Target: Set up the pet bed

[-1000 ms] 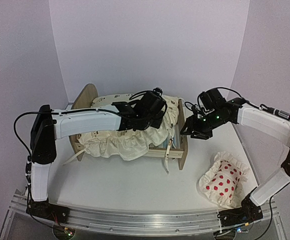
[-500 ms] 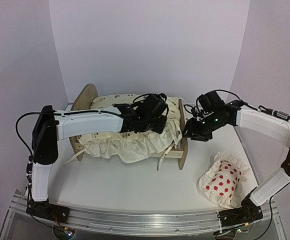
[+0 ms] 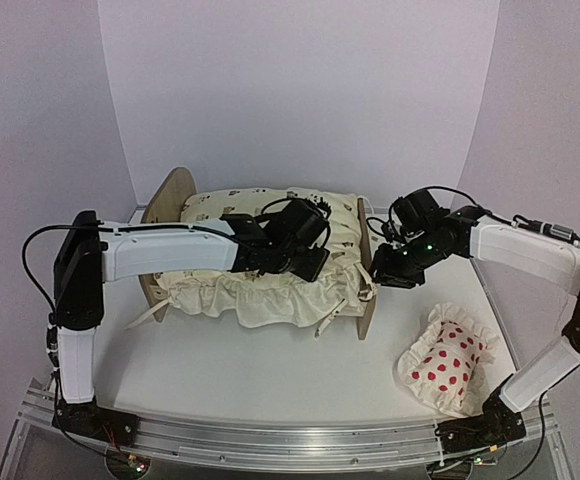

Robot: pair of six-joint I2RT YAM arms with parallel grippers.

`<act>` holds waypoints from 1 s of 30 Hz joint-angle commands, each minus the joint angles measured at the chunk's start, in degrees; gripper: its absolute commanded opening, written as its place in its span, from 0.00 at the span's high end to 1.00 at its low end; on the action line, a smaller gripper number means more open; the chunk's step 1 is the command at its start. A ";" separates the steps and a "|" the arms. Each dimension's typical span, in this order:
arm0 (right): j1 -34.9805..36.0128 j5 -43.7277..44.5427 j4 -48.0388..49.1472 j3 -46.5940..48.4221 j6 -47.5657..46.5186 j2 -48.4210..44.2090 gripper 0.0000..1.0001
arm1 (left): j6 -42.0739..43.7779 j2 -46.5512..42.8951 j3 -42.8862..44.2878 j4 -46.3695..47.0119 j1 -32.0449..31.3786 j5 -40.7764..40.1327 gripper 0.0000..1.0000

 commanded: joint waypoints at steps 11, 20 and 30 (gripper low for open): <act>0.32 4.37 -2.04 5.46 -0.14 1.45 0.60 | 41.14 -16.66 -20.50 10.69 -10.31 -18.58 0.14; 0.34 4.75 -2.51 5.90 -1.03 0.73 0.61 | 54.52 -21.20 -34.04 26.08 -14.06 -12.59 0.10; 0.32 5.38 -2.49 3.02 -1.80 -2.41 0.61 | 69.98 -13.34 -36.68 42.69 -13.89 -16.92 0.03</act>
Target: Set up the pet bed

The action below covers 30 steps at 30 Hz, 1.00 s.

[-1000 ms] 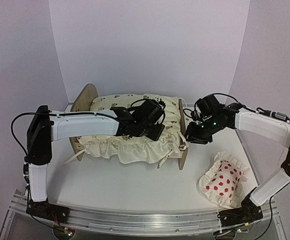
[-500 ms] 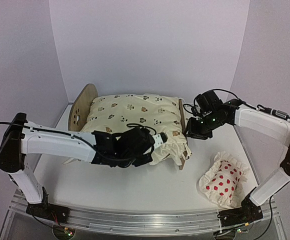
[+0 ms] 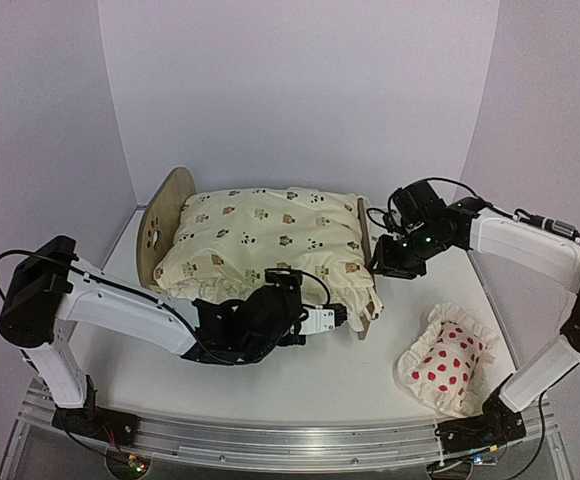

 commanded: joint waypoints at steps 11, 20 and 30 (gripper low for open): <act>0.08 1.61 -0.30 -3.33 -2.06 -6.56 0.61 | 13.07 9.11 0.83 18.22 1.72 -2.59 0.01; 0.08 0.87 -0.30 -4.28 -2.64 -7.61 0.60 | 24.21 15.29 -1.69 34.50 3.39 -4.09 0.01; 0.10 0.22 -0.33 -4.40 -2.91 -7.05 0.60 | 22.42 17.15 -1.95 31.92 3.94 -2.87 0.00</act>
